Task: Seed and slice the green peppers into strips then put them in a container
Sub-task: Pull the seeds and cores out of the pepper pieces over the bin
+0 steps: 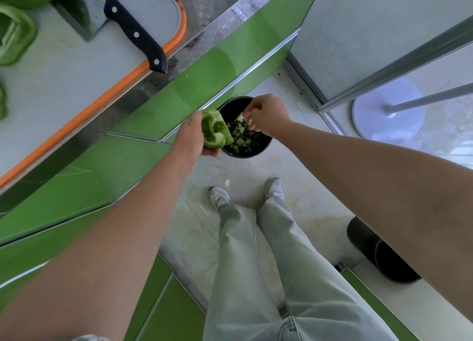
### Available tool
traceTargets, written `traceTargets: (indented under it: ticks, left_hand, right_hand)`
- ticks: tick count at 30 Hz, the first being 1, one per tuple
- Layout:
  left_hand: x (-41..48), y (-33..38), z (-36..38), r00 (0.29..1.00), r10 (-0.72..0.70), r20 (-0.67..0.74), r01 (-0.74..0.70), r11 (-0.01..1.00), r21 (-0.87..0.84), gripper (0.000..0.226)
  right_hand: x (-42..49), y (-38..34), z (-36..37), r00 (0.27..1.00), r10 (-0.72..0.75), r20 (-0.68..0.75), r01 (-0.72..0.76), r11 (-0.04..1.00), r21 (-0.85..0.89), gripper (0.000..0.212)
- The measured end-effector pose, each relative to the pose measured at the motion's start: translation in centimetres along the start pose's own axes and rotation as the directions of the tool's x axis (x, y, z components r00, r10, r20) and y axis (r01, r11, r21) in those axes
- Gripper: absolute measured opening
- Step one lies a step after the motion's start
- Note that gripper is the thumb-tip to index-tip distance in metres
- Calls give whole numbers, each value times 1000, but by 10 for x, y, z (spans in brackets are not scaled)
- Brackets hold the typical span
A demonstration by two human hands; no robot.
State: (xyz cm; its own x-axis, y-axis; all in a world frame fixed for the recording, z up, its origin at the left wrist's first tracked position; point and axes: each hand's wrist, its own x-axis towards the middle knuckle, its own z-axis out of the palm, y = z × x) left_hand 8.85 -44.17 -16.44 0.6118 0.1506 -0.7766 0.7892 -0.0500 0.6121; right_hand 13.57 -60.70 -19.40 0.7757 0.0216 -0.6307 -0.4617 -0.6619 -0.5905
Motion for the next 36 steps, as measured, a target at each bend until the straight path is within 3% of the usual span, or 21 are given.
traceTargets:
  ticks: [2,4,6,10,16,21,25,28,33,36]
  left_hand:
    - [2,0,-1,1000,-24,-9,24,1000,6,38]
    - [3,0,1,1000,-23,2,23,1000,9,39]
    - [4,0,2,1000,-11,18,11,1000,12,39]
    - [4,-1,-1,999,-9,46,8,1000,13,42]
    - [2,3,-1,992,19,125,-19,1000,0,42]
    - [2,5,-2,996,6,87,-7,1000,18,41]
    - [4,3,3,997,5,76,-6,1000,17,40]
    - [6,1,3,999,-20,36,19,1000,24,37]
    - [5,2,0,994,-82,74,82,997,4,39]
    - [1,6,1,987,-73,140,71,997,18,40]
  right_hand:
    - [-4,1,-3,996,-84,21,85,995,-46,22]
    - [-9,-5,-4,979,-149,141,151,989,-4,22]
    - [-9,-11,0,948,-141,285,118,988,97,28]
    - [-6,-12,5,909,-96,407,-19,963,268,38]
    - [-7,-16,14,923,-36,383,-108,931,349,47]
    - [-3,-13,12,937,22,348,-174,895,411,17]
    - [-4,-12,9,967,-32,253,-24,976,215,17]
    - [-3,-10,3,991,-44,126,23,987,162,32]
    - [-6,-7,6,915,-236,327,224,972,73,26]
    - [-5,-9,13,926,-277,258,292,956,-19,36]
